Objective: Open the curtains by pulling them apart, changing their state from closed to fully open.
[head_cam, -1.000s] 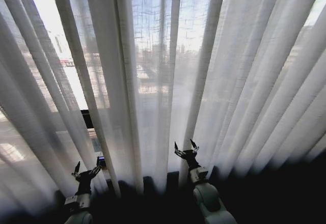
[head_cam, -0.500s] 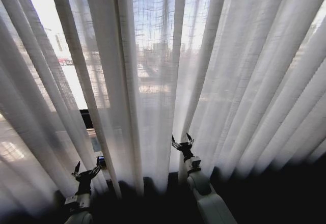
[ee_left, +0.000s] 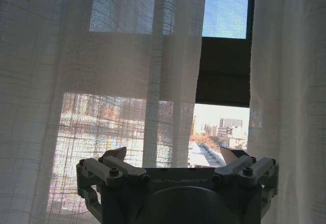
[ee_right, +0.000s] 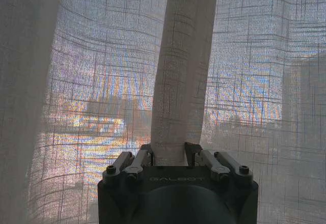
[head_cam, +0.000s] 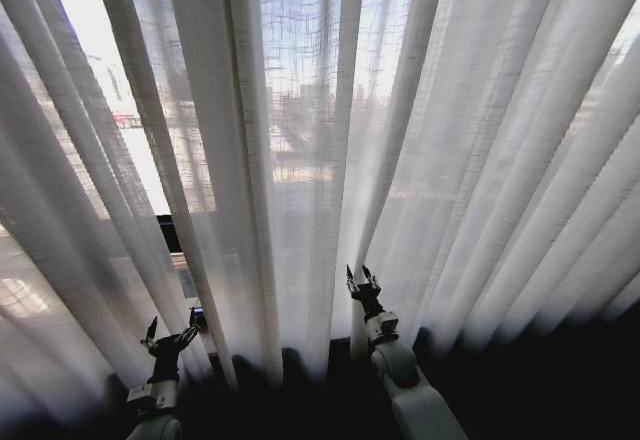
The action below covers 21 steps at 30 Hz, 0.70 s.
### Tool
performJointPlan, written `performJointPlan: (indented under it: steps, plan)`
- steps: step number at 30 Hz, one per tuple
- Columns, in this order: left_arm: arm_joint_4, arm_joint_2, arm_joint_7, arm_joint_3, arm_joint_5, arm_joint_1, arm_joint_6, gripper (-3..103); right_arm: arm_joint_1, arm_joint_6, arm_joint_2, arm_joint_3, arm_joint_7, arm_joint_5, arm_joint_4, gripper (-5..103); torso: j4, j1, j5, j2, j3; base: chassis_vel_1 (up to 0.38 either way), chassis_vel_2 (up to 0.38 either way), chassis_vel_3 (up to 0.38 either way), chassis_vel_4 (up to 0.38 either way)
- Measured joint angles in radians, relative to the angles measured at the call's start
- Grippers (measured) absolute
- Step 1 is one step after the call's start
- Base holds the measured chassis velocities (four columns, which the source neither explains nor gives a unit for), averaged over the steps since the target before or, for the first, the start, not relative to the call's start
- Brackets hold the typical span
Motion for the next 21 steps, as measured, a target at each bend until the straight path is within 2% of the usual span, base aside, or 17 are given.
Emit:
performJointPlan:
  steps: [3,6,8,9,16,21]
  plan:
    - [0.0,0.0,0.0,0.0,0.0,0.0,0.0,100,0.002,0.0,0.003,0.001,0.001,0.001,-0.002,19,-0.0001,0.0,0.0,0.0,0.0,0.0,0.0,0.0,0.0]
    - [0.0,0.0,0.0,0.0,0.0,0.0,0.0,100,0.002,0.0,0.007,0.003,0.003,0.001,-0.004,14,-0.0001,0.0,0.0,0.0,0.0,0.0,0.0,0.0,0.0]
    - [0.0,0.0,0.0,0.0,0.0,0.0,0.0,100,0.002,0.003,0.011,0.006,0.006,0.0,-0.007,3,-0.0001,0.0,0.0,0.0,0.0,0.0,0.0,0.0,0.0]
    - [0.0,0.0,0.0,0.0,0.0,0.0,0.0,100,0.001,0.004,0.012,0.007,0.008,-0.001,-0.008,2,0.0,0.0,0.0,0.0,0.0,0.0,0.0,0.0,0.0]
    - [0.0,0.0,0.0,0.0,0.0,0.0,0.0,100,-0.007,0.012,0.015,0.024,-0.004,0.005,-0.006,0,-0.0001,0.0,0.0001,0.0,0.0,0.0,0.0,0.0,0.0]
    - [0.0,0.0,0.0,0.0,0.0,0.0,0.0,100,-0.003,0.074,0.007,0.054,-0.05,-0.008,-0.027,0,-0.0002,0.0,0.0,0.0,0.0,0.0,0.0,0.0,0.0]
